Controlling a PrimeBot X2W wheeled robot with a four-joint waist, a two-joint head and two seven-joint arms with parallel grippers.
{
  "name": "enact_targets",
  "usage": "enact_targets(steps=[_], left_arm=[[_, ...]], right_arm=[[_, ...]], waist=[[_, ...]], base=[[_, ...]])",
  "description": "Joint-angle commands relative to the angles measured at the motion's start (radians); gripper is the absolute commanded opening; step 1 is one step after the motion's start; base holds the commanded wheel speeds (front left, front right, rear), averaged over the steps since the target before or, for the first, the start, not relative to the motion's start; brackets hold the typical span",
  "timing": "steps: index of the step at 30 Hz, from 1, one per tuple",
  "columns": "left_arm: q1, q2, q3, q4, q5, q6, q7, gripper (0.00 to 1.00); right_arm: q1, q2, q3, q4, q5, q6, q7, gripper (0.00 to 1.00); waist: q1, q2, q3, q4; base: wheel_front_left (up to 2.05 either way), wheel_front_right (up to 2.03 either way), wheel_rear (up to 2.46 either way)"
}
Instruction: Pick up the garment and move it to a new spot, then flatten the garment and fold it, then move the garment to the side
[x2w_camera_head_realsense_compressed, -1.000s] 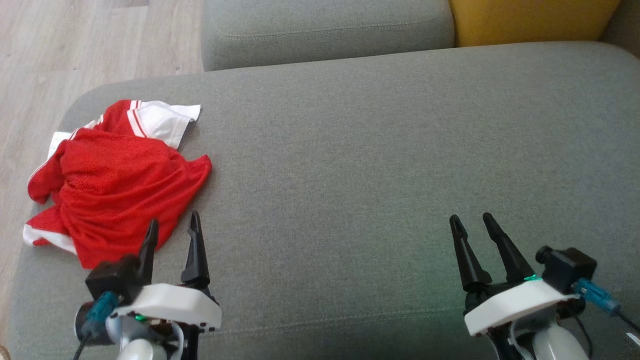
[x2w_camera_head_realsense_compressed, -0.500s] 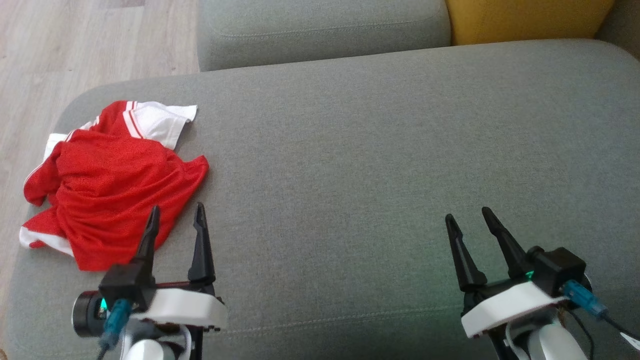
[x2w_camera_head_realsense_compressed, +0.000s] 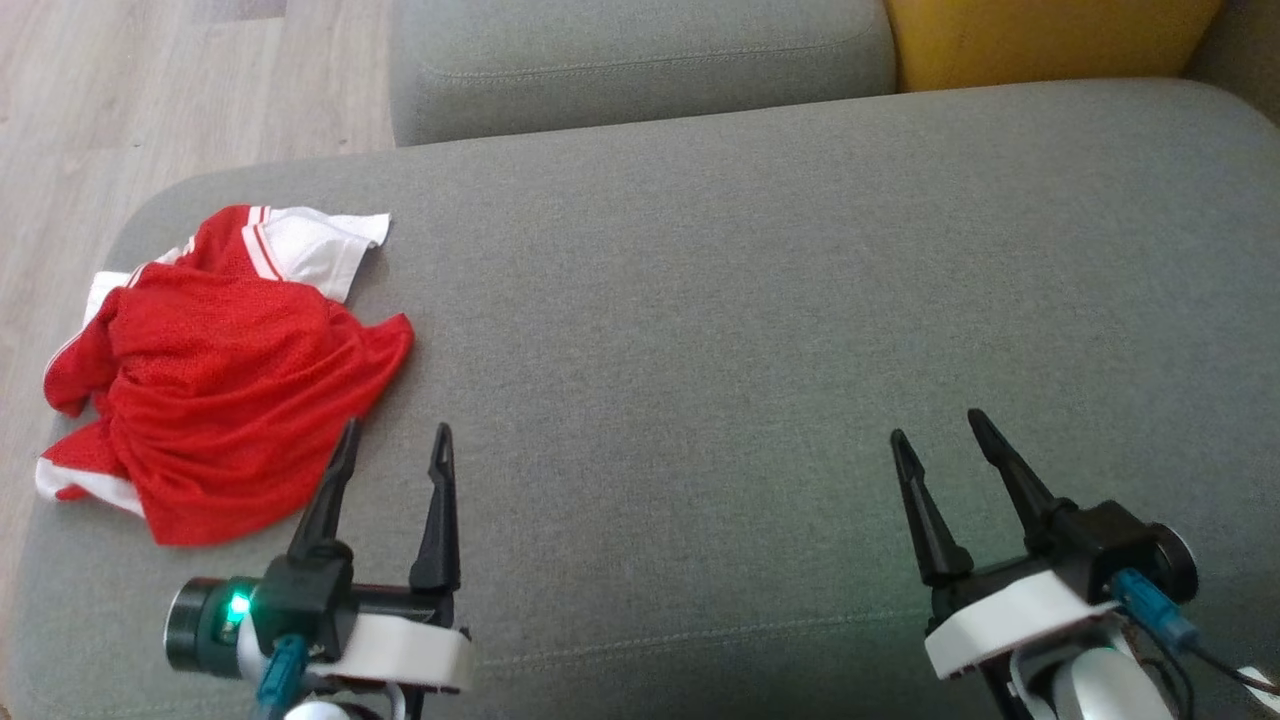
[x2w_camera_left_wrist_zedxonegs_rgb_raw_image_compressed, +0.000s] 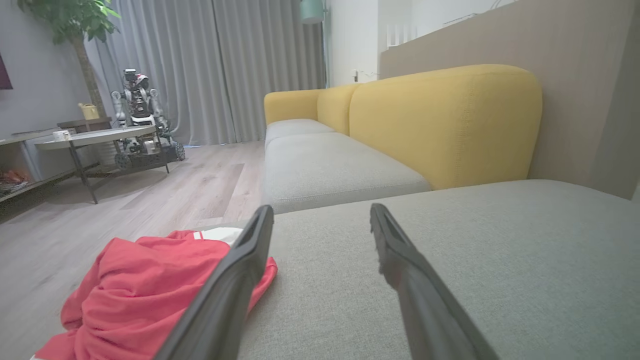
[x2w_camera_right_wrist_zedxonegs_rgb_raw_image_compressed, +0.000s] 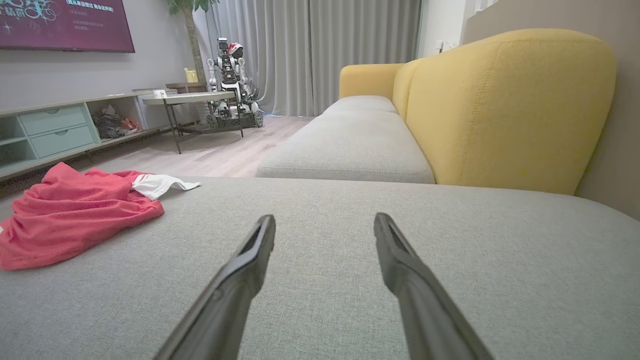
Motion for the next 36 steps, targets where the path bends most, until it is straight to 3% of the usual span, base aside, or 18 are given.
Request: enact_targets(steps=[1,10,20,27,36], left_arm=[[-0.034,0.0,0.045,-0.034,0.016,-0.007,-0.012,1.0],[-0.026,-0.025,0.07,0.0,0.02,-0.071,-0.012,1.0],[-0.027,-0.048,0.096,0.026,0.024,-0.113,-0.012,1.0],[-0.023,-0.058,0.107,0.04,0.032,-0.12,-0.012,1.0],[-0.012,-0.067,0.133,0.04,0.046,-0.109,-0.012,1.0]], right_arm=[[-0.06,-0.013,0.024,-0.035,-0.014,0.0,-0.013,1.0],[-0.06,-0.013,0.022,-0.034,-0.009,0.0,-0.013,1.0],[-0.058,-0.013,0.023,-0.036,-0.012,0.0,-0.013,1.0],[-0.046,-0.013,0.034,-0.042,-0.016,0.0,-0.013,1.0],[-0.026,-0.013,0.053,-0.051,-0.019,0.0,-0.013,1.0]], waist=[[0.0,-0.0001,0.001,0.0],[0.0,-0.0001,0.001,0.0],[0.0,-0.0001,0.002,0.011],[0.0,-0.0001,0.002,0.062],[0.0,-0.0001,0.016,0.178]], base=[[0.0,0.0,0.0],[0.0,0.0,0.0],[0.0,0.0,0.0],[0.0,0.0,0.0],[0.0,0.0,0.0]])
